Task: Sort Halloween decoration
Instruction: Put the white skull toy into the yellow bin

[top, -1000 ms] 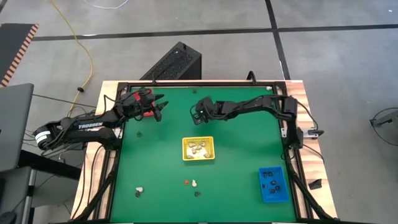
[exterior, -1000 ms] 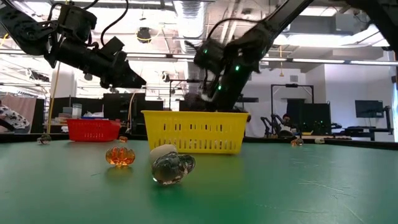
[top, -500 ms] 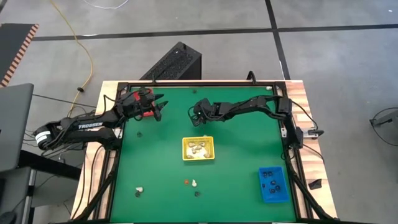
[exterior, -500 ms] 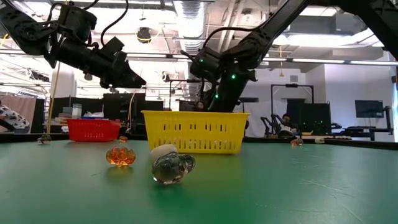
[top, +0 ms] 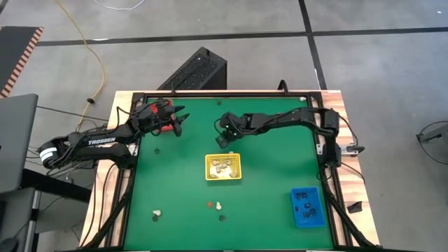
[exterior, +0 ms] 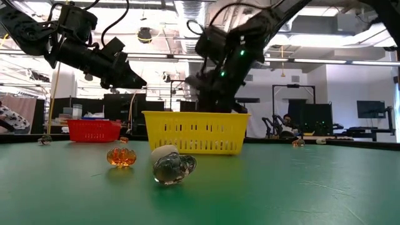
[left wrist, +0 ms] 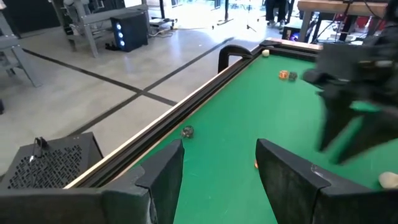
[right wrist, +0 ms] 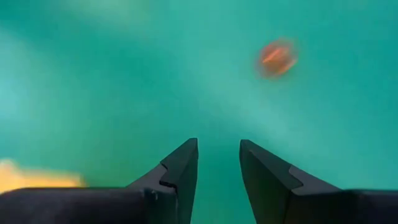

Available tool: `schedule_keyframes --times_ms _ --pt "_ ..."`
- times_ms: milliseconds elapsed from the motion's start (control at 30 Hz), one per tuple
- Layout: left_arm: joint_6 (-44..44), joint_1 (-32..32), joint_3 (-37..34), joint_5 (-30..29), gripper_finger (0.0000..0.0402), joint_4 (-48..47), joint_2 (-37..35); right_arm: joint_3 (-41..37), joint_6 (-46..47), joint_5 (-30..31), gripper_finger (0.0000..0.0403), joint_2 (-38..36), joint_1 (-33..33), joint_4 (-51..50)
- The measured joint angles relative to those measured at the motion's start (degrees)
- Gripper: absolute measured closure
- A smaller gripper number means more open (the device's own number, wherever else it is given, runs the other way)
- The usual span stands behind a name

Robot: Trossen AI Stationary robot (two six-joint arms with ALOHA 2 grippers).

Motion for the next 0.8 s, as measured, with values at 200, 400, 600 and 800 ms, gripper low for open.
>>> schedule_keyframes --times_ms 200,400,600,800 --pt "1.0 0.0 0.0 0.0 0.0209 0.1 0.0 0.0 3.2 -7.7 0.0253 -3.7 3.1 -4.3" --pt "0.1 0.0 0.0 0.0 0.0209 0.1 0.0 0.0 6.1 -7.5 0.0264 -2.8 7.9 -6.3" --pt "-0.1 0.0 0.0 0.0 0.0209 0.1 0.0 0.0 7.8 -5.3 0.0267 -2.6 11.7 -5.2" --pt "-0.9 0.0 0.0 0.0 0.0209 0.1 0.0 0.0 7.7 0.8 0.0267 -2.6 13.7 -5.1"
